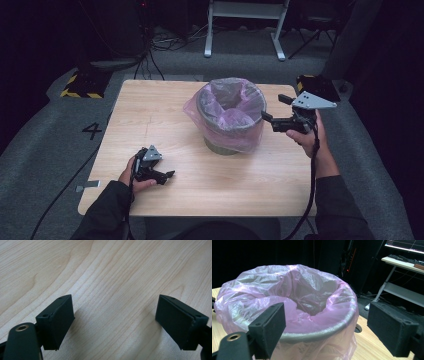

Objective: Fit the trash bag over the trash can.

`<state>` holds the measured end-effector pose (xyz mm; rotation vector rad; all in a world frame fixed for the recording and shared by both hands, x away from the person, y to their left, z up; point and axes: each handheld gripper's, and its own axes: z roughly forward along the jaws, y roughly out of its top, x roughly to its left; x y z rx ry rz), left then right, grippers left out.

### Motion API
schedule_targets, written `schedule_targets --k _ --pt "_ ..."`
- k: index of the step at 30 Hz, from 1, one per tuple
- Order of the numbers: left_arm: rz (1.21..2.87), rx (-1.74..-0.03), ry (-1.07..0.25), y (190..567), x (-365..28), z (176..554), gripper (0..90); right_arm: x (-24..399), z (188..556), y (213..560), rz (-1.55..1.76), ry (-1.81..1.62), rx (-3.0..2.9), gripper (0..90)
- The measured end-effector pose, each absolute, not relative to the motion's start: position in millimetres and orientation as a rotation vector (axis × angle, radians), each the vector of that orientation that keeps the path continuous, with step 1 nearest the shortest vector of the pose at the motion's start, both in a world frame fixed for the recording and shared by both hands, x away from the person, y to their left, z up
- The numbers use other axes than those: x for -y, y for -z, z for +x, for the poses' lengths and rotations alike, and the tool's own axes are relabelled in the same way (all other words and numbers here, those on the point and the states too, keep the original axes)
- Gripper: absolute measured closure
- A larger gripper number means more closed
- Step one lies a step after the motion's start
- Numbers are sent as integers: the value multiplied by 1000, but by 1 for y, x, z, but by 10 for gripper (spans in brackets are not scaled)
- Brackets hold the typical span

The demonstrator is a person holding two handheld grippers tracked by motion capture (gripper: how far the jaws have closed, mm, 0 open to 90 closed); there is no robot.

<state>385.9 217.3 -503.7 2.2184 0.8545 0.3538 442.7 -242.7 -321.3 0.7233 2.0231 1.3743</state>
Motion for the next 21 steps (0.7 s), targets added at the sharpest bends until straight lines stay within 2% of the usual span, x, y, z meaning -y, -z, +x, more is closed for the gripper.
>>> schedule_targets --k 21 --pt "2219 -854 -353 504 -217 386 151 209 462 315 683 -1331 -2099 155"
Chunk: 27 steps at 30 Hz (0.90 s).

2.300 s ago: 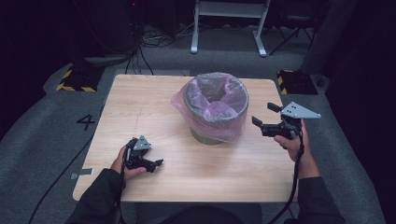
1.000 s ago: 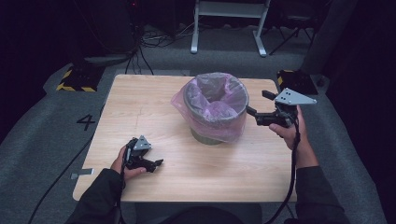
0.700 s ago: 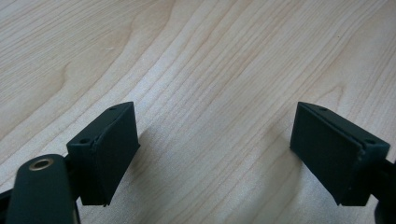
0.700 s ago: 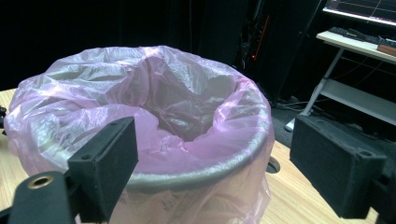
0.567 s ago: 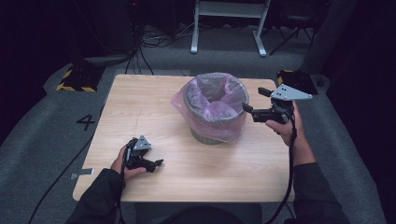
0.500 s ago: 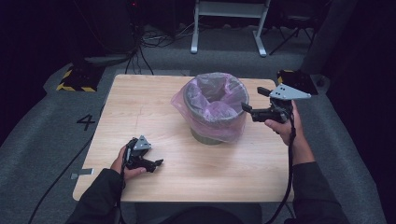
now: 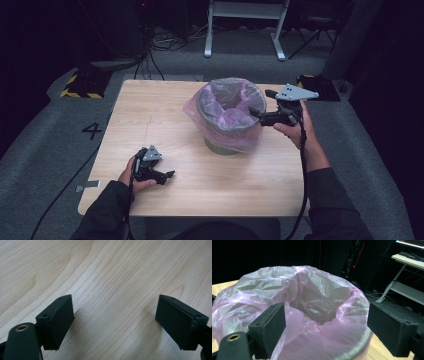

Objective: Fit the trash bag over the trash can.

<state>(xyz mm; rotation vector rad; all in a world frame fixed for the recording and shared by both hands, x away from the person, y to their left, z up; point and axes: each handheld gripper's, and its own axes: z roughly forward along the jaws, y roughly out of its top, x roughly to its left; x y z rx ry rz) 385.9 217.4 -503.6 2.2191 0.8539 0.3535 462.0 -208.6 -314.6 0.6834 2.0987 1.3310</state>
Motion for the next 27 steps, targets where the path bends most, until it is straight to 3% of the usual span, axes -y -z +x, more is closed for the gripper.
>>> schedule_targets --k 27 --pt "2220 -853 -355 504 -217 386 151 159 495 314 591 -1130 -2330 173"
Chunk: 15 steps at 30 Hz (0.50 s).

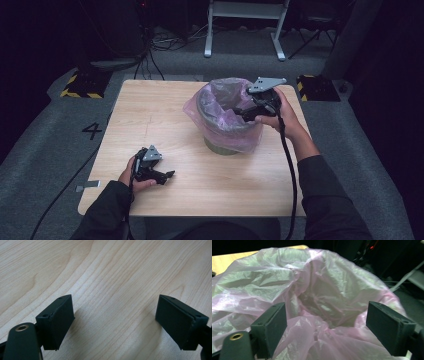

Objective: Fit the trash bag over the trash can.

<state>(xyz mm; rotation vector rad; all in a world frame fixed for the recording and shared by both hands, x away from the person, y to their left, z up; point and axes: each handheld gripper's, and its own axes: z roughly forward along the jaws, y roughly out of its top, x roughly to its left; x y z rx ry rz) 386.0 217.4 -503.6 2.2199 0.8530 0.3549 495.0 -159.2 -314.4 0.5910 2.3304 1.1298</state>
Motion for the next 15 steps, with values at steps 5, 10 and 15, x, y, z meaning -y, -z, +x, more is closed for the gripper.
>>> schedule_targets --k 5,10,15 --pt "2219 -854 -353 504 -217 386 151 154 501 315 594 -1101 -2373 173" --pt "2219 -854 -355 504 -217 386 151 151 505 313 587 -1094 -2393 172" --pt "2218 -854 -354 504 -217 386 151 146 513 314 587 -1044 -2429 172"
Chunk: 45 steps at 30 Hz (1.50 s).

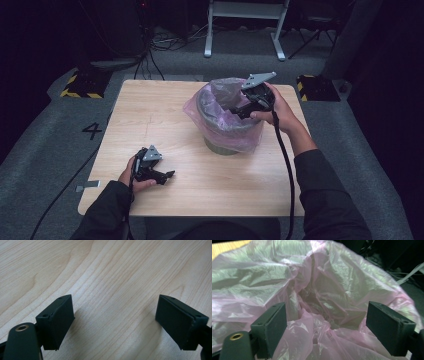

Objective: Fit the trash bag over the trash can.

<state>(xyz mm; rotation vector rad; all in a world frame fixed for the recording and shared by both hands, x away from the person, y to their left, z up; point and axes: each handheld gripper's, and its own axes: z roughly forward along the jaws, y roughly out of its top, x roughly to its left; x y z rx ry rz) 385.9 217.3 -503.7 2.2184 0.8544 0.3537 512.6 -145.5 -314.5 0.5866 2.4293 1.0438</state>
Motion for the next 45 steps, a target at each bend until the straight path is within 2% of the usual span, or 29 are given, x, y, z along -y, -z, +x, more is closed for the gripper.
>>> schedule_targets --k 21,31,45 --pt "2219 -854 -354 504 -217 386 151 128 532 326 579 -702 -2639 190" --pt "2219 -854 -353 504 -217 386 151 125 540 337 689 -494 -2757 204" --pt "2219 -854 -354 504 -217 386 151 125 540 338 681 -493 -2754 201"
